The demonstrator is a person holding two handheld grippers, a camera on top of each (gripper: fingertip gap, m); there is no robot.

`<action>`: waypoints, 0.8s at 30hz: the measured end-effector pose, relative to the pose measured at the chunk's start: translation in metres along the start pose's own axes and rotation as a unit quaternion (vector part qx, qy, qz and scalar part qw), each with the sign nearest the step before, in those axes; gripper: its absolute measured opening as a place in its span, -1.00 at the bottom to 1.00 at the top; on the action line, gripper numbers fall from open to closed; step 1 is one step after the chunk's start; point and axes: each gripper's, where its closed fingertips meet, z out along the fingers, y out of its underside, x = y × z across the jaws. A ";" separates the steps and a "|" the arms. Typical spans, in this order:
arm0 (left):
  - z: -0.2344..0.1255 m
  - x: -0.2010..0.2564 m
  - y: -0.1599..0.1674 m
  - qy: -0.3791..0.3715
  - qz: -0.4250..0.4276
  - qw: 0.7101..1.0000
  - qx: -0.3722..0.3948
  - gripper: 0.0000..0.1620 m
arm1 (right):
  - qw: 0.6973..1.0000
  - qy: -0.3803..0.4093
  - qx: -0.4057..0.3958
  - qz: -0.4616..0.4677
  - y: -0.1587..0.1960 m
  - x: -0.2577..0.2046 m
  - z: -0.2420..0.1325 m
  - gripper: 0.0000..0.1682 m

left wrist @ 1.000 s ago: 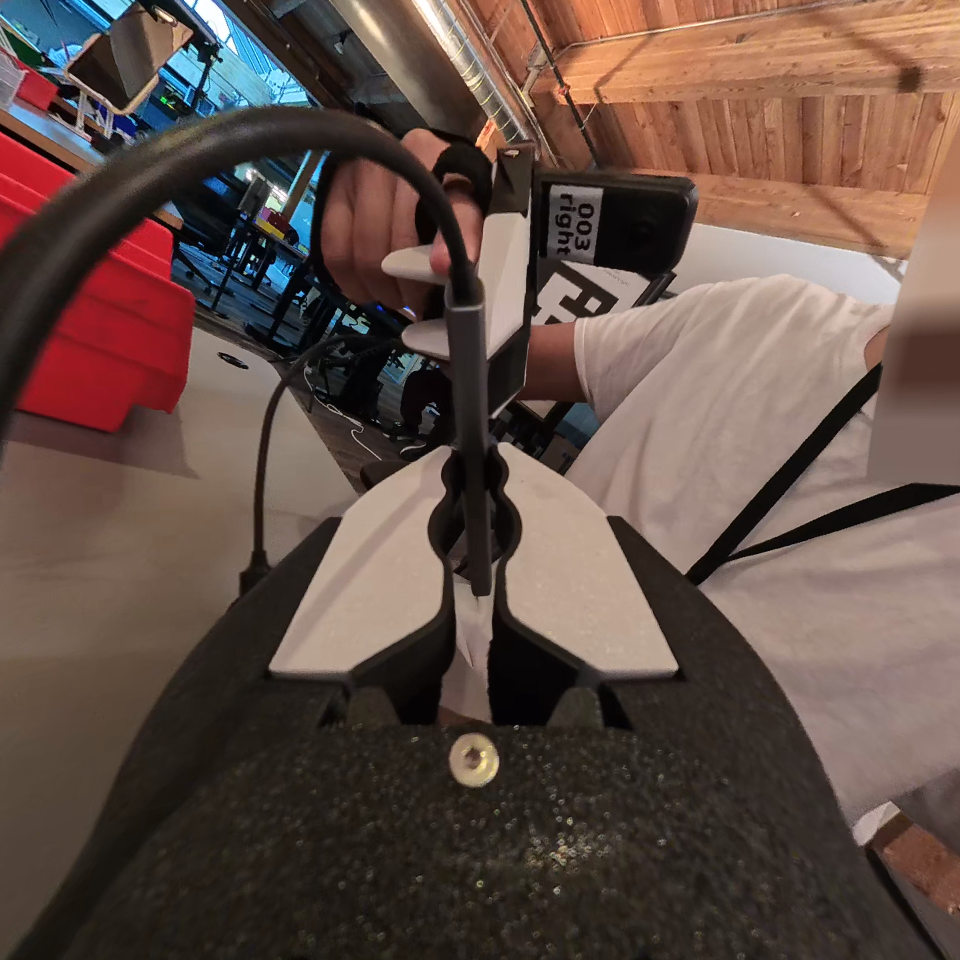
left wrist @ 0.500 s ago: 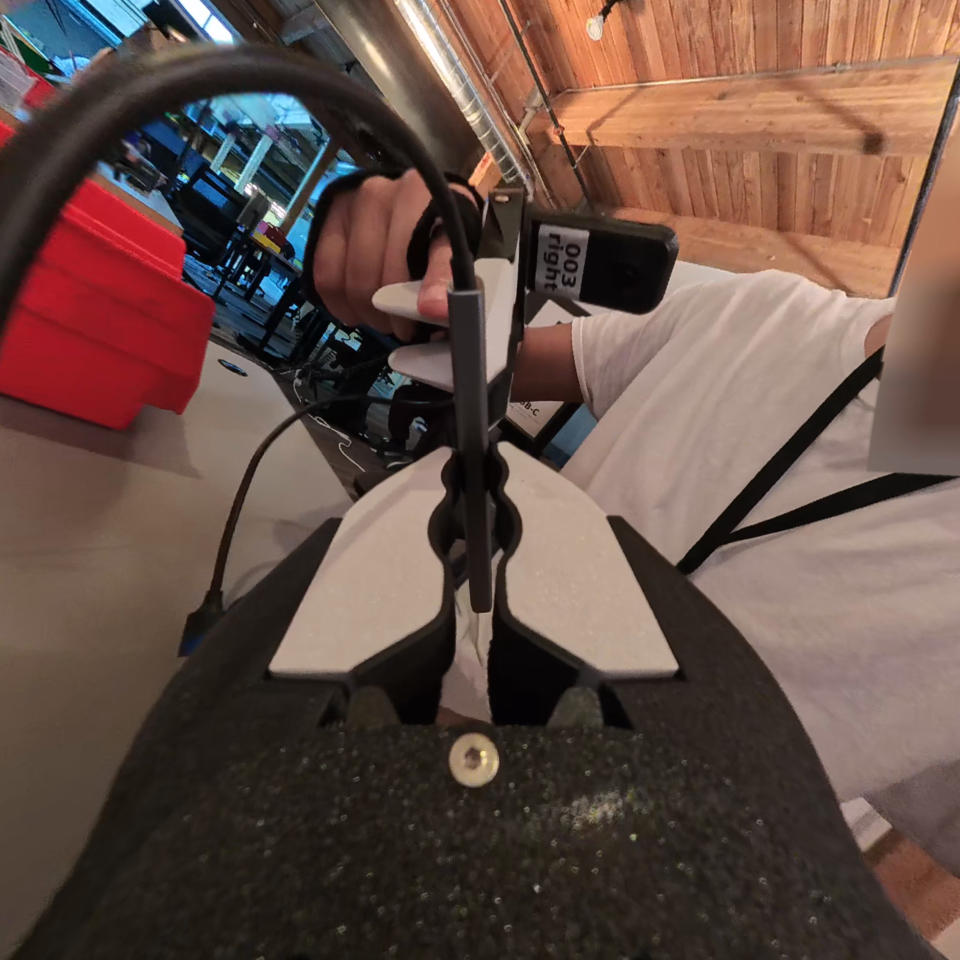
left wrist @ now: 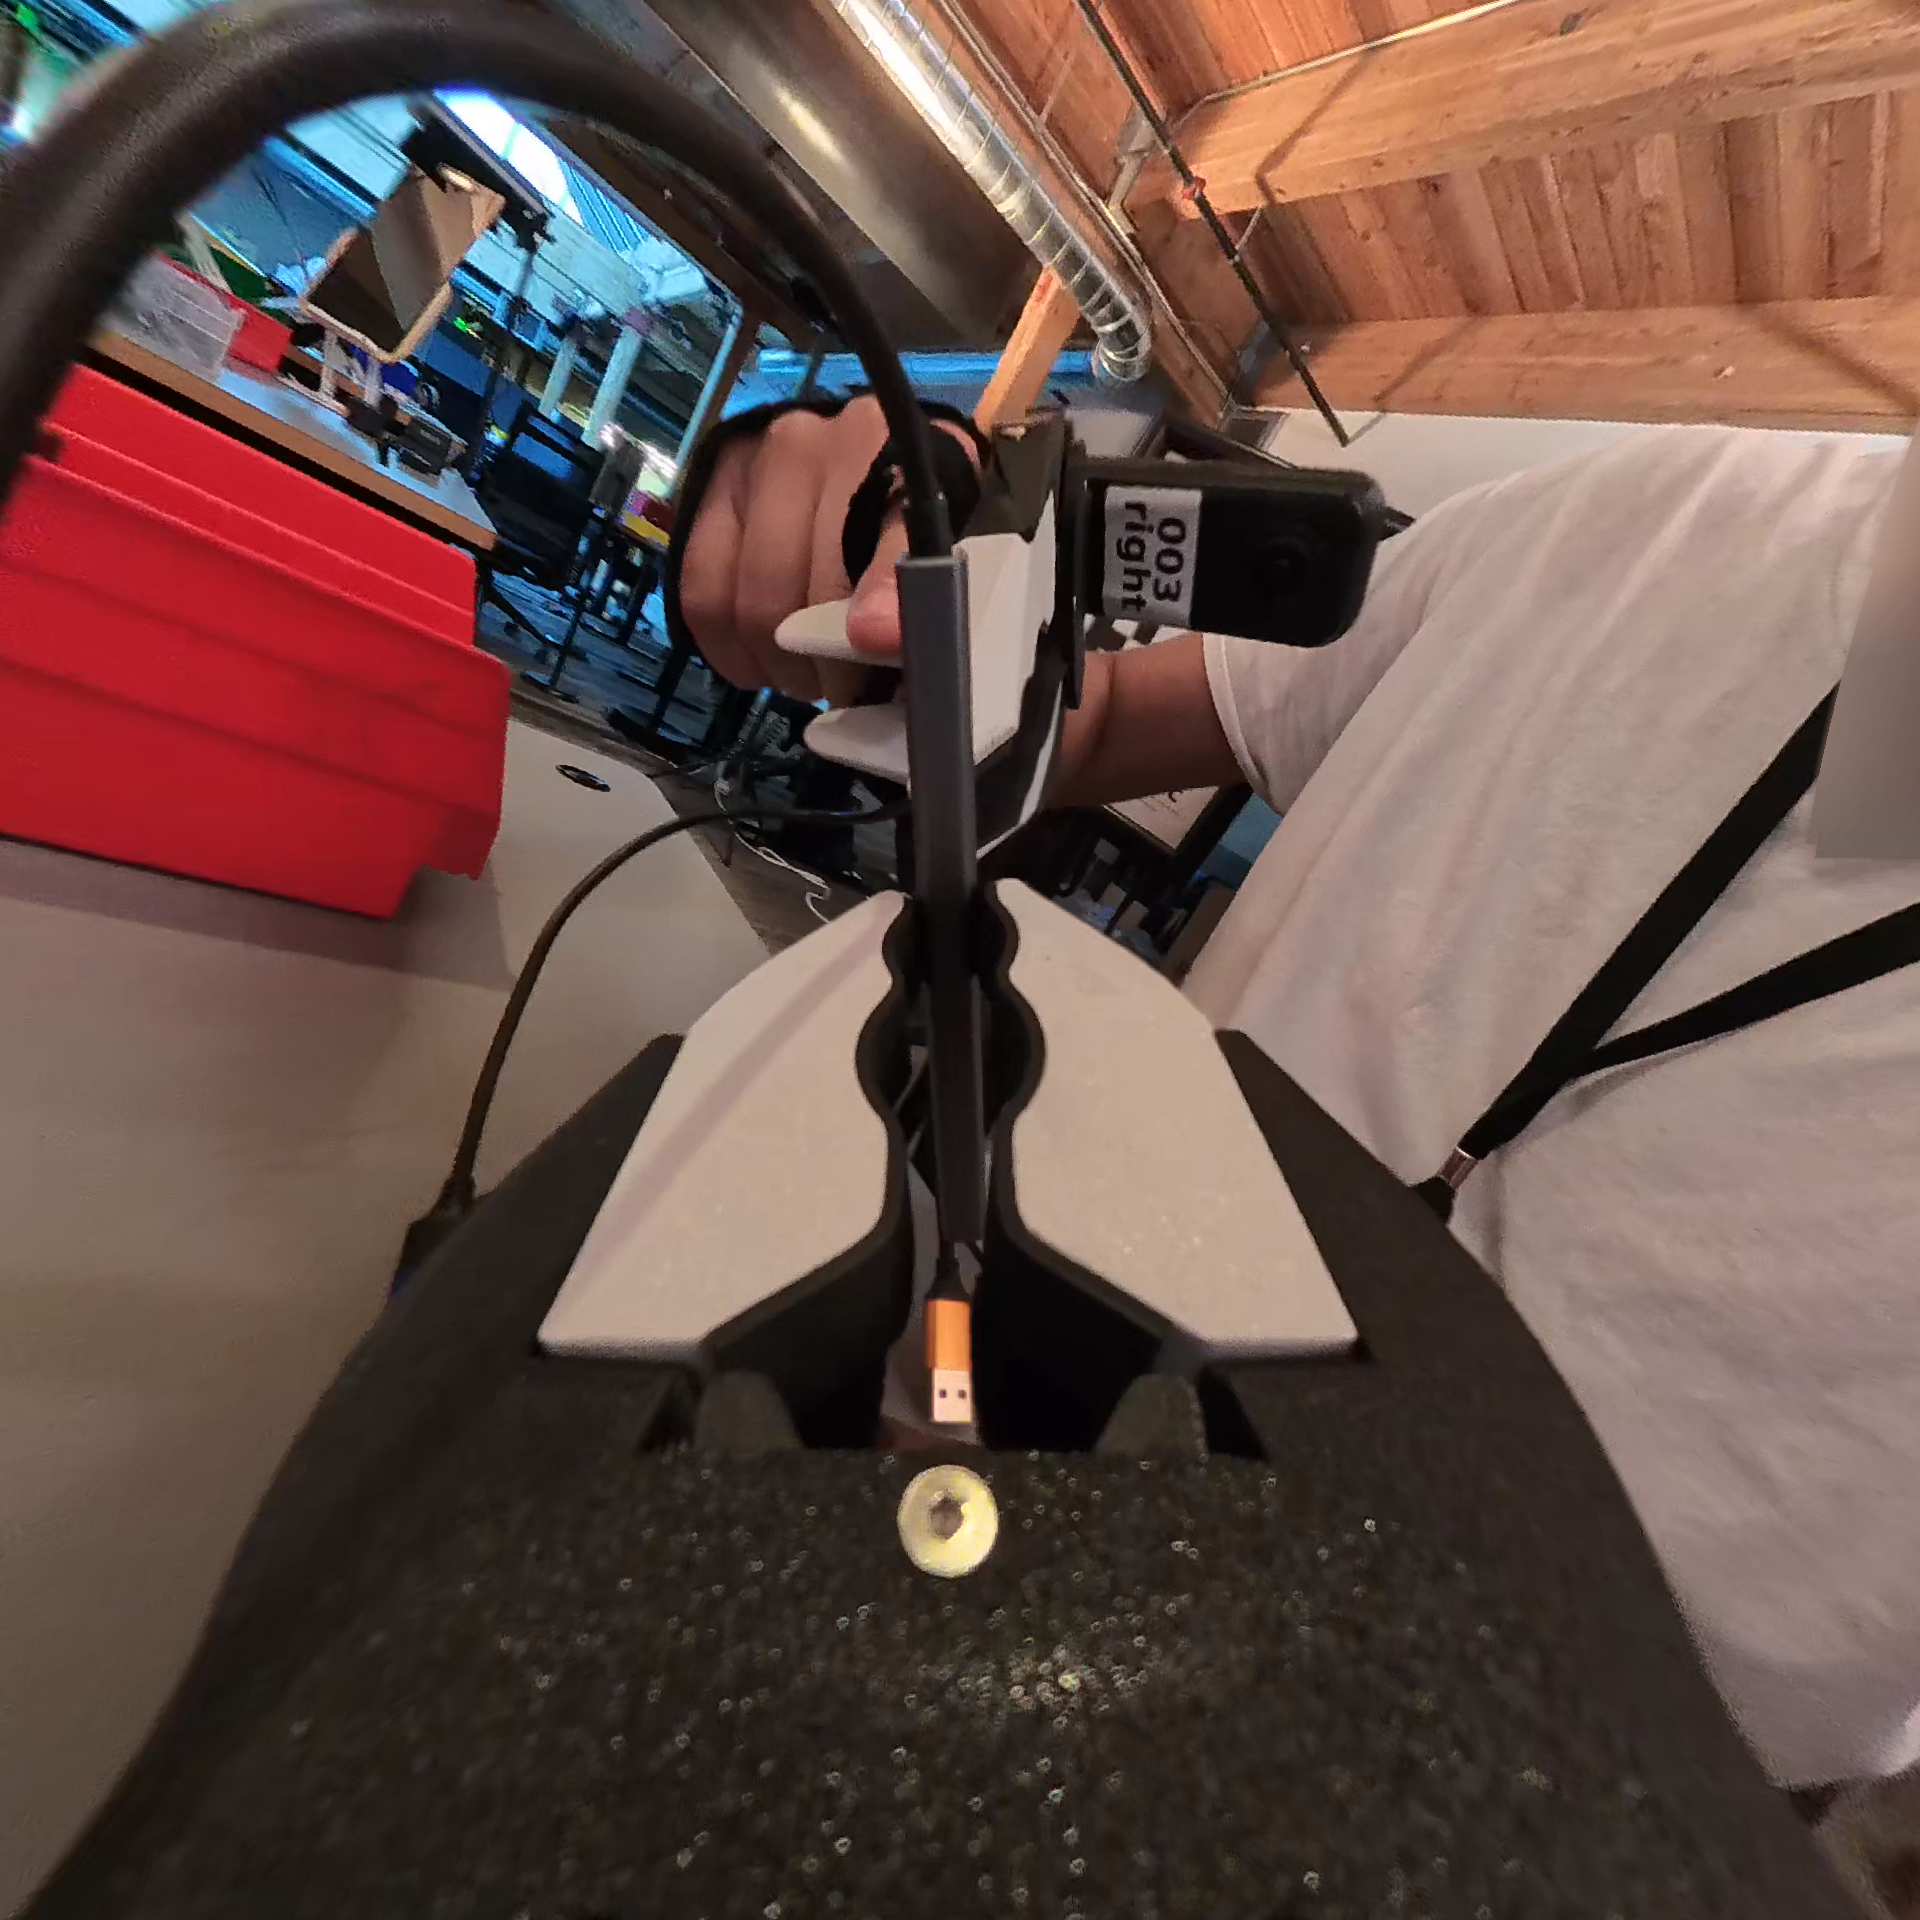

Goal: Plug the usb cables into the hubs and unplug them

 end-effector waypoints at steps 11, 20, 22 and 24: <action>-0.001 -0.005 -0.010 -0.020 0.022 0.999 0.035 -0.88 | 0.999 0.039 0.009 0.022 0.005 0.005 -0.003 -0.90; -0.004 -0.007 -0.010 -0.052 0.065 0.996 0.025 -0.88 | 0.882 -0.081 0.086 0.455 0.007 -0.009 -0.006 -0.87; -0.003 -0.007 -0.011 -0.054 0.069 0.996 0.028 -0.88 | 0.855 -0.066 0.111 0.502 0.003 -0.009 -0.006 -0.86; 0.000 -0.006 -0.008 -0.052 0.074 0.996 0.022 -0.89 | 0.836 -0.051 0.125 0.532 0.001 -0.010 -0.002 -0.85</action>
